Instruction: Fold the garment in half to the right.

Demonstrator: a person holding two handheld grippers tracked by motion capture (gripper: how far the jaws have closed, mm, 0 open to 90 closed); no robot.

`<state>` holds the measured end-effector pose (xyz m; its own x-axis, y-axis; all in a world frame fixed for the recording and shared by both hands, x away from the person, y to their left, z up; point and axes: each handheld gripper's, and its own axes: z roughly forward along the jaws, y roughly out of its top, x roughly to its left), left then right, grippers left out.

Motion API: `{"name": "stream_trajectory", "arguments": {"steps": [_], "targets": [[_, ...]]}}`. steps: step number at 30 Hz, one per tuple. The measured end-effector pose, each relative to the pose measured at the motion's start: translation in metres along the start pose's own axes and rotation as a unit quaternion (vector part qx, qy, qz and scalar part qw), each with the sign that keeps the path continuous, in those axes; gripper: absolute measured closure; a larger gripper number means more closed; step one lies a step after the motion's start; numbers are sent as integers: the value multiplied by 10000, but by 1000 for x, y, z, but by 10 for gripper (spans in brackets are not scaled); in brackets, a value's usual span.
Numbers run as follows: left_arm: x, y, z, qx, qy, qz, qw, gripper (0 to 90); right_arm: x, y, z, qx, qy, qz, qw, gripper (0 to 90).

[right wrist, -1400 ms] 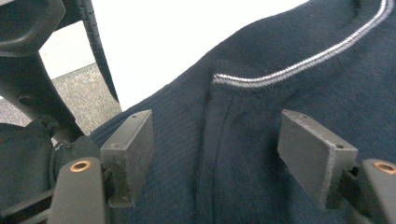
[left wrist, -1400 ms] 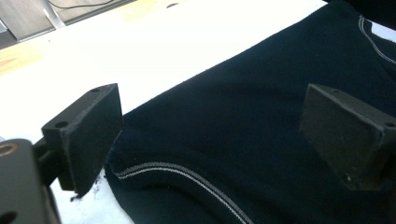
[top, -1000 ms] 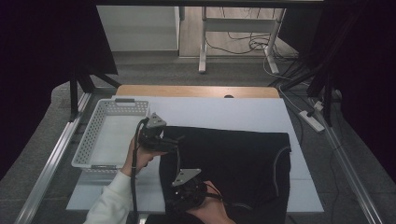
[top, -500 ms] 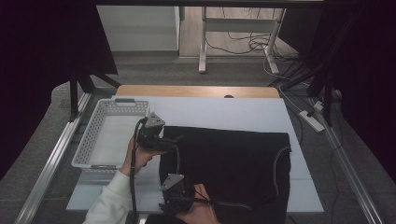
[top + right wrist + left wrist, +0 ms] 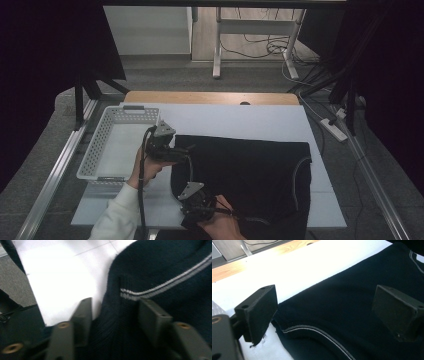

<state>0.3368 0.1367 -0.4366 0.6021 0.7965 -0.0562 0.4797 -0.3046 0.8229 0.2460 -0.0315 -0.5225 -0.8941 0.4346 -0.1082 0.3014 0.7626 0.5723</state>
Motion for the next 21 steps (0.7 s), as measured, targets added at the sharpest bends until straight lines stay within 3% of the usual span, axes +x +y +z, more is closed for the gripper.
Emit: {"name": "stream_trajectory", "arguments": {"steps": [4, 6, 11, 21], "targets": [[1, 0, 0, 4, 13, -15, 10000, 73, -7, -3, -3, -39, -66, -67, 9999, 714], [2, 0, 0, 10, 19, -19, 10000, 73, -13, -6, -4, -111, 50, 17, 9999, 746], [3, -1, 1, 20, 46, -41, 10000, 73, -26, -12, -9, -374, 561, 409, 9969, 770], [8, -2, 2, 64, 180, -163, 9997, 82, -30, -15, -27, -925, 654, 425, 9927, 778]]}}
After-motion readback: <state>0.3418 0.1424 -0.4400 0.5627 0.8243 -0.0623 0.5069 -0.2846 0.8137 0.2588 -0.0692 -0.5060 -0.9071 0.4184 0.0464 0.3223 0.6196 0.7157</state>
